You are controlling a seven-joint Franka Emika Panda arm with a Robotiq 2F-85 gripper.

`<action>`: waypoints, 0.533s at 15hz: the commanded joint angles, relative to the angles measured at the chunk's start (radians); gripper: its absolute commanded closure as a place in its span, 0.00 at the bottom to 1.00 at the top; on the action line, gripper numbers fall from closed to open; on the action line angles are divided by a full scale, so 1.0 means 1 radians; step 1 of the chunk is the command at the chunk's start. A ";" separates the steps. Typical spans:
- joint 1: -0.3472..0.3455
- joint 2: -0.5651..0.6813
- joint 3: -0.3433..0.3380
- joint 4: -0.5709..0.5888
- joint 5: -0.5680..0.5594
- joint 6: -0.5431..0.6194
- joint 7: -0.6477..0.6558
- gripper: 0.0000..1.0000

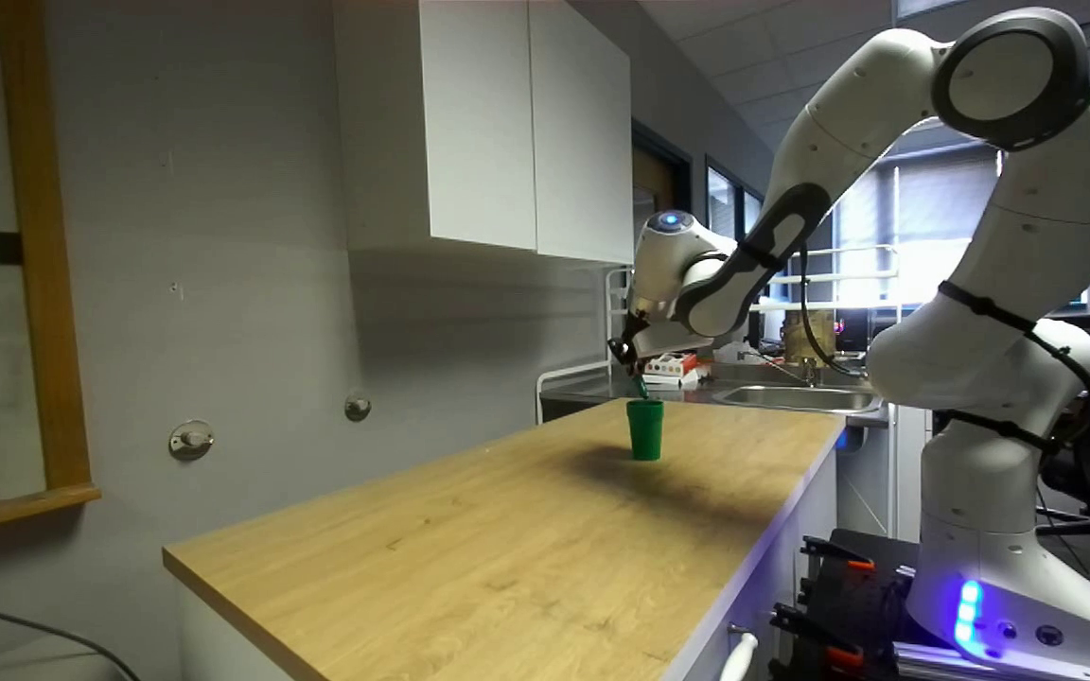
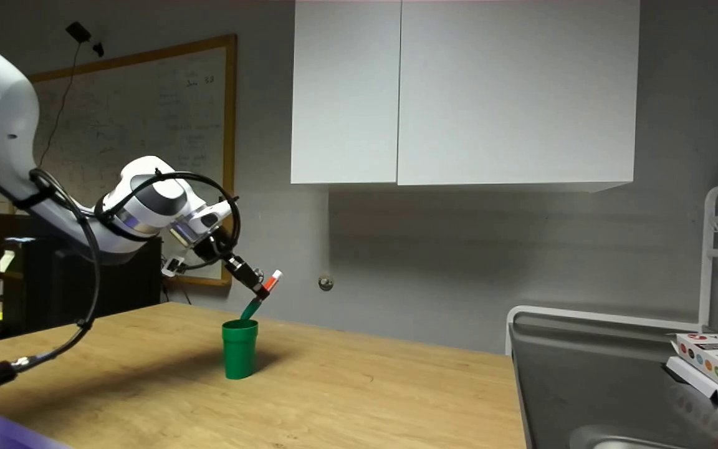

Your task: Pick up the marker and put it in the cup

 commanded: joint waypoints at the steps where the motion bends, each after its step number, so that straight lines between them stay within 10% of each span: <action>1: -0.036 0.006 0.043 0.017 -0.021 -0.011 0.026 0.90; 8: -0.069 -0.010 0.094 0.002 -0.026 0.002 0.034 0.90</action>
